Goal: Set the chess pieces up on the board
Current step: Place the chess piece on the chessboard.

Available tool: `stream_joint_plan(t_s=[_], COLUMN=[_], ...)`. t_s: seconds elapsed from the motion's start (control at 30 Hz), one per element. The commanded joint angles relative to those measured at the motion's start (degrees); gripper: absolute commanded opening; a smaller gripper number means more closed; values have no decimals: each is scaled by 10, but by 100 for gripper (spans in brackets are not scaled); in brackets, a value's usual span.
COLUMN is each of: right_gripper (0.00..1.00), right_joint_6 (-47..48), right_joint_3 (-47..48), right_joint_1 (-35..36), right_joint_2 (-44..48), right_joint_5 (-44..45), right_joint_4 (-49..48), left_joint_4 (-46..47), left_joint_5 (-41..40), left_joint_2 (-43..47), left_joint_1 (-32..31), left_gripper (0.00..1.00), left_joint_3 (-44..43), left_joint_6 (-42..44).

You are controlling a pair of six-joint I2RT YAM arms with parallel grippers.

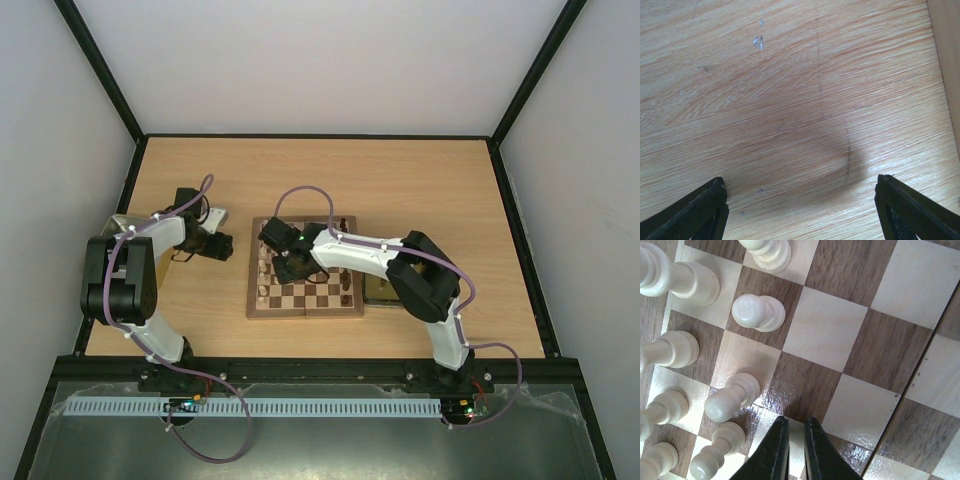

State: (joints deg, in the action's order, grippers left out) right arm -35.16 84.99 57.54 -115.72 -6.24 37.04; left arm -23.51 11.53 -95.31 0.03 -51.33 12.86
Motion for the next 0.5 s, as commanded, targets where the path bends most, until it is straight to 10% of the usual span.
stream_joint_plan(t_s=[0.0,0.47], right_gripper=[9,9], right_joint_6=[-2,-1], right_joint_3=[-1,4], right_joint_1=[10,28], right_joint_2=[12,21], right_joint_5=[-9,-15], right_joint_4=[21,33], left_joint_4=[-10,-11], left_joint_5=[2,2], left_joint_2=[2,0], left_joint_1=[3,3], left_gripper=[80,80], left_joint_3=[8,8], left_joint_6=[2,2])
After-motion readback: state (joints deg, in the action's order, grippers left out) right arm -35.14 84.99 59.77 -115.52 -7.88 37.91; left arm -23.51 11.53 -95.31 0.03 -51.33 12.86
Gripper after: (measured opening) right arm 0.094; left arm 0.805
